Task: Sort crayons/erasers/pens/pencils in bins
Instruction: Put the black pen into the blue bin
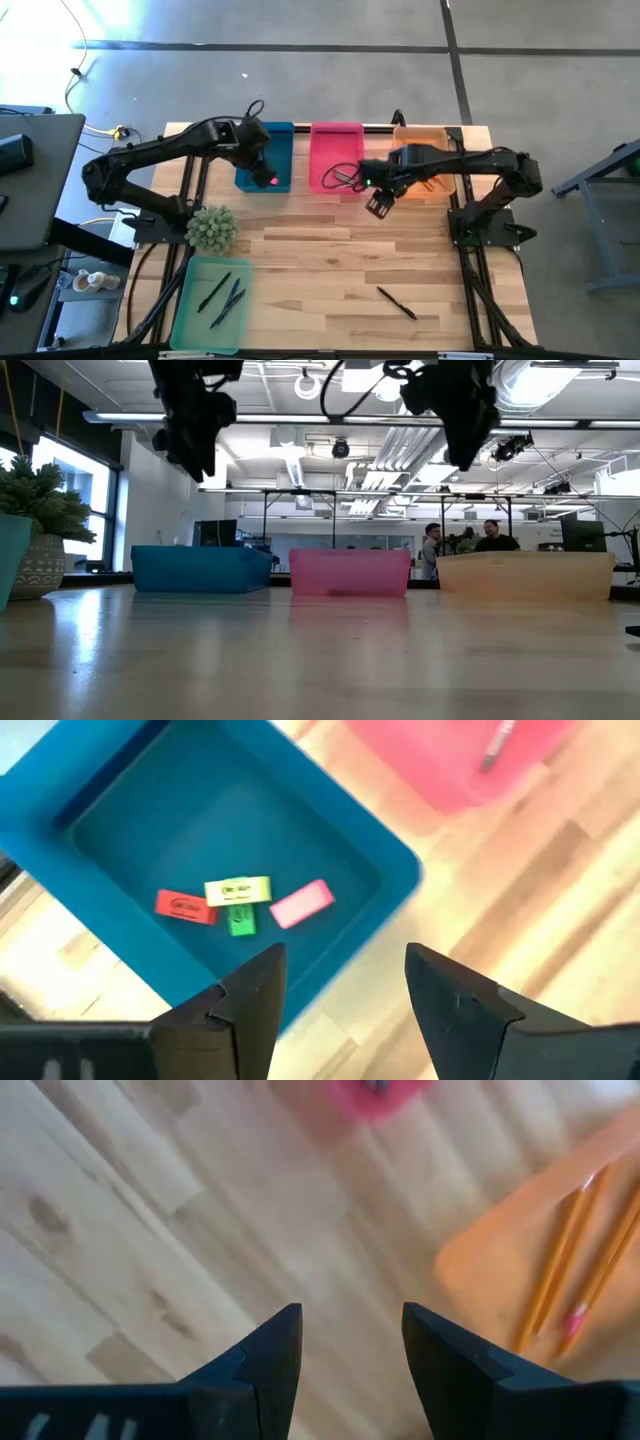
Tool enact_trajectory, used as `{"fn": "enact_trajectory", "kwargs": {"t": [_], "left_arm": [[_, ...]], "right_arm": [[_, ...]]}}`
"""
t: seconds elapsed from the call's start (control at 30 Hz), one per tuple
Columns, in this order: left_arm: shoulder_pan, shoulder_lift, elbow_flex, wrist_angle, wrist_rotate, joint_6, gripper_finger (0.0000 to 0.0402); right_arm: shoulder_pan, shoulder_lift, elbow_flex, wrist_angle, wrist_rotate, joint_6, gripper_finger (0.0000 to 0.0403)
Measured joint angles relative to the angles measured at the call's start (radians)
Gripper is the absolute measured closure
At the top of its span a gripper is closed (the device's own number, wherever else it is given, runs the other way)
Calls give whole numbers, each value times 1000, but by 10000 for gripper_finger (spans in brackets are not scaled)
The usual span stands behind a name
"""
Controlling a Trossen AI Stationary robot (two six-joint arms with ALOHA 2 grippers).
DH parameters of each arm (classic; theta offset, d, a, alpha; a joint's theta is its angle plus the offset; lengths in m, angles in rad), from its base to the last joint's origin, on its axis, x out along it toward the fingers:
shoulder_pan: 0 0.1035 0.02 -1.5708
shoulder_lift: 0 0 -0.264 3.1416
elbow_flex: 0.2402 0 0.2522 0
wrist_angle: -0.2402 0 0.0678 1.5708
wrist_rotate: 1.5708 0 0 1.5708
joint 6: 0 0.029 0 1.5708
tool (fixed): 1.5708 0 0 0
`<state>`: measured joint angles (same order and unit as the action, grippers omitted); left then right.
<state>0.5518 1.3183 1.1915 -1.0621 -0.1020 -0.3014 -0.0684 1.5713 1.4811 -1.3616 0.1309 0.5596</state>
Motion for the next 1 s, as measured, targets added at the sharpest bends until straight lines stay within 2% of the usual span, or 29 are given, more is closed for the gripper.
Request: {"fn": "enact_trajectory", "kwargs": {"t": [0.23, 0.5, 0.87, 1.0], "left_arm": [[-149, -47, 0, -5, 17, -28, 209], [-324, -79, -1, -15, 66, -92, 209], [-543, -97, -1, -15, 67, -196, 209], [-596, -96, -1, -15, 64, -224, 209]], "right_arm": [[150, -4, -100, 36, -37, 235, 238], [344, -4, -175, 152, -39, 458, 238], [579, -4, -278, 241, -126, 814, 238], [648, -1, -286, 278, -126, 922, 238]]}}
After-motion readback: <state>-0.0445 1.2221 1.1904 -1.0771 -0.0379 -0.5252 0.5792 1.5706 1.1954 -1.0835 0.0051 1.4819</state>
